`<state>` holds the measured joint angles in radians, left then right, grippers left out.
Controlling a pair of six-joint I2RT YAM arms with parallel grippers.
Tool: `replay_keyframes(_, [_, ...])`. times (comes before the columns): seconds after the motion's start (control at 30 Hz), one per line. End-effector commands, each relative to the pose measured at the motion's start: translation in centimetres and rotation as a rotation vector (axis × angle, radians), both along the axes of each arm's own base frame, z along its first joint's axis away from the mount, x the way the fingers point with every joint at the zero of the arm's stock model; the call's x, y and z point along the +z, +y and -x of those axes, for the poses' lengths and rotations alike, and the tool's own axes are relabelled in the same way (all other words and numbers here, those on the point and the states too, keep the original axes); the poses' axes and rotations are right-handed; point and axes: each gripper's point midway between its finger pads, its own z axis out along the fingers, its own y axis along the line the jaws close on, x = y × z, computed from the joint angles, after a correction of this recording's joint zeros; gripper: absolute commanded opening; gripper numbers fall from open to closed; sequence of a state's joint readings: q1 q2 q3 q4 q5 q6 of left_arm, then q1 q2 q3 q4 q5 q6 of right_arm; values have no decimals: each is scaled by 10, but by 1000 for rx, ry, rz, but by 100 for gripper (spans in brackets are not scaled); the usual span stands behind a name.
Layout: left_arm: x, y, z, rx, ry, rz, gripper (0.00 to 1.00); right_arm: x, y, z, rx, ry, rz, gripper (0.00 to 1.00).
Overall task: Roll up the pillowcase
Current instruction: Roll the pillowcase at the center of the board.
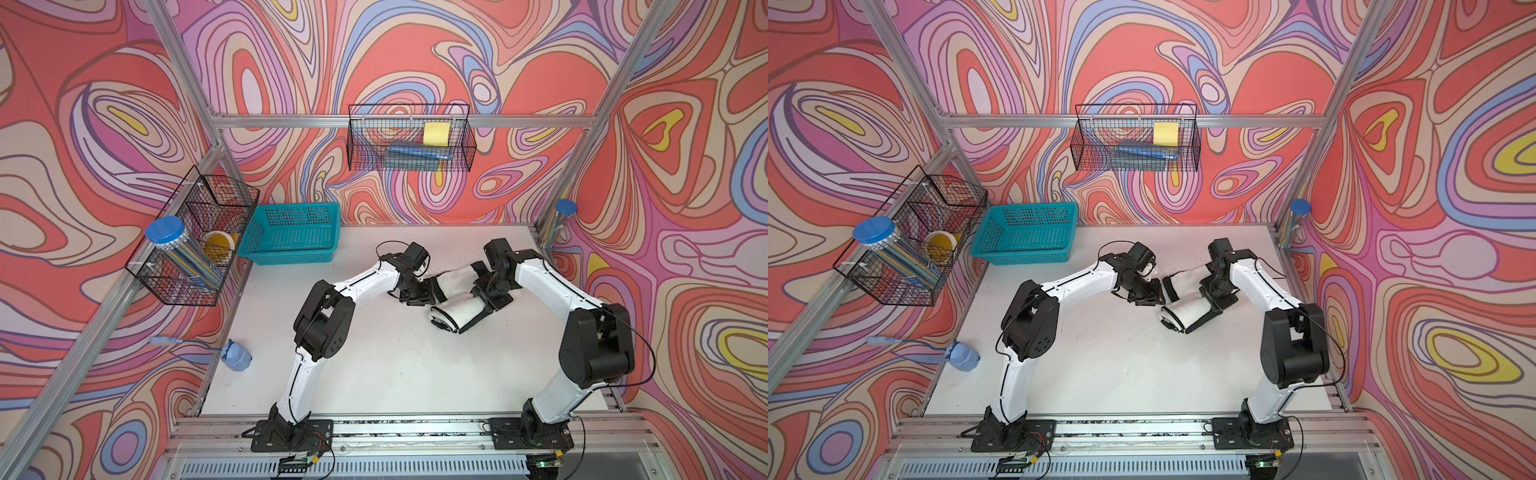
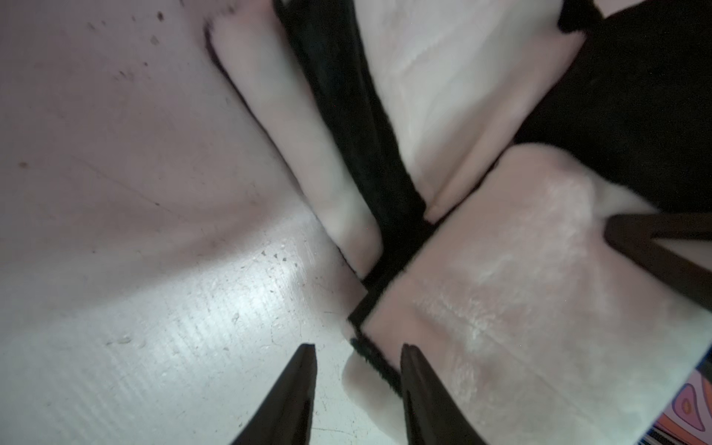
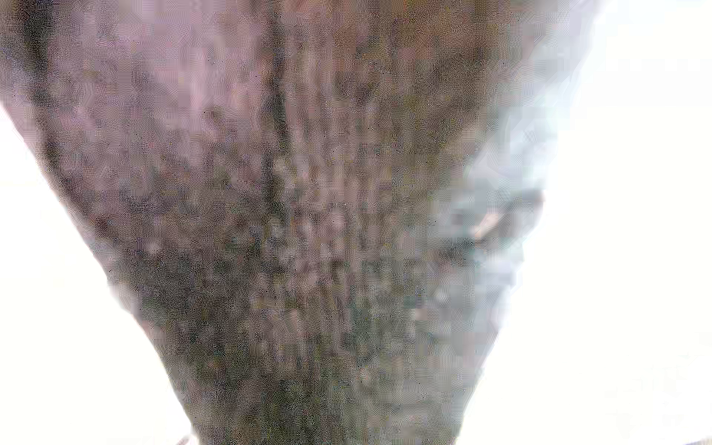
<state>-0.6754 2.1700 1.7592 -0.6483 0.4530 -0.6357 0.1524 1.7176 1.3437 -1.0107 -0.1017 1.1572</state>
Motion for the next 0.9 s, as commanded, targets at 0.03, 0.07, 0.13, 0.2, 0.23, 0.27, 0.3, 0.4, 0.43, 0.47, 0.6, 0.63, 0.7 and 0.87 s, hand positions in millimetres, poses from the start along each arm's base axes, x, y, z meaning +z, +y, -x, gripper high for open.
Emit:
replay_keyframes(0.03, [1, -4, -5, -22, -1, 0, 42, 5, -7, -10, 31, 6, -43, 39])
replay_keyframes(0.07, [1, -6, -5, -23, 4, 6, 42, 6, -8, -13, 33, 7, -63, 40])
replay_keyframes(0.13, [-2, -7, -6, -22, 17, 15, 41, -1, -10, -25, 43, 15, -77, 36])
replay_keyframes(0.2, [-5, -6, -7, -19, 23, 11, 41, 5, -9, -35, 64, -7, -80, 33])
replay_keyframes(0.23, [-5, -6, -8, -18, 21, 11, 41, 7, -6, -37, 77, -12, -91, 32])
replay_keyframes(0.27, [-4, -4, -9, -15, 21, 11, 41, 8, -4, -34, 84, -9, -98, 32])
replay_keyframes(0.3, [-2, -2, -11, -9, 18, 11, 41, 6, -3, -26, 89, 1, -107, 31])
replay_keyframes(0.4, [5, 5, -19, -3, -10, 4, 40, 0, -3, 13, 114, 41, -107, 31])
replay_keyframes(0.43, [9, 6, -23, -4, -24, 1, 39, -2, -6, 29, 124, 59, -97, 31])
replay_keyframes(0.47, [15, 6, -29, -4, -49, 0, 39, -2, -8, 42, 124, 66, -94, 31])
replay_keyframes(0.6, [32, -5, -49, -18, -101, 7, 36, 0, -9, 81, 119, 85, -100, 31])
replay_keyframes(0.63, [35, -10, -52, -19, -100, 24, 35, 1, -11, 85, 120, 81, -93, 32])
replay_keyframes(0.7, [36, -27, -50, -49, -105, 37, 31, 1, -13, 92, 128, 87, -90, 32])
replay_keyframes(0.87, [18, -65, 10, -187, -26, 40, 11, -2, -12, 90, 128, 83, -93, 33])
